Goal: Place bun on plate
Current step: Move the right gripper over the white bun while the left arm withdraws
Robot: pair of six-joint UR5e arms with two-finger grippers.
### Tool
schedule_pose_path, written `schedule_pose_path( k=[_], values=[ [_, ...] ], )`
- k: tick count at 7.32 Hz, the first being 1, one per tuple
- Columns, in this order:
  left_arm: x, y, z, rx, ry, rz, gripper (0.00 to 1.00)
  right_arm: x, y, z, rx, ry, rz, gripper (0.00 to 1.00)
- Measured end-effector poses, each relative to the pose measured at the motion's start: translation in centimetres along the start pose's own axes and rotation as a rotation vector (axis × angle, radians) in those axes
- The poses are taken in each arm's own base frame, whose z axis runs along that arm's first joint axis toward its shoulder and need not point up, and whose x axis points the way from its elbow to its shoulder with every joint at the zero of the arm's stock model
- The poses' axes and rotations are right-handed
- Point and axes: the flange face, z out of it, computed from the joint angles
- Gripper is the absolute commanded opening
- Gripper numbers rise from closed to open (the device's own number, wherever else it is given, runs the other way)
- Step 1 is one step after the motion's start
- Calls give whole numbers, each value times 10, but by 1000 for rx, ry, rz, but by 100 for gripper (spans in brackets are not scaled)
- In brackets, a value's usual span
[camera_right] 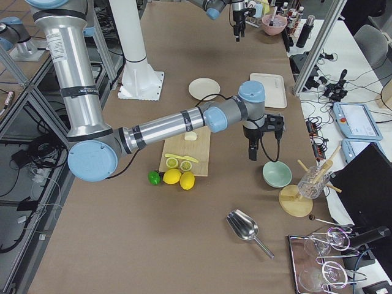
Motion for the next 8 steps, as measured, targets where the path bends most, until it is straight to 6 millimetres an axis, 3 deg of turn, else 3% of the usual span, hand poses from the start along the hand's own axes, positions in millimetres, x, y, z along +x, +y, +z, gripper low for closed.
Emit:
schedule_pose_path(
  k=[2, 4, 6, 8],
  values=[
    [-16, 0, -7, -1, -14, 0, 98, -86, 57, 26, -40, -21, 16, 100],
    [-23, 6, -12, 21, -48, -2, 98, -149, 121, 54, -113, -39, -50, 100],
    [-28, 6, -10, 40, -85, -2, 98, -177, 175, 79, -194, -34, -82, 100],
    [-31, 6, -8, 57, -117, 1, 98, -169, 219, 90, -235, -7, -120, 100]
  ],
)
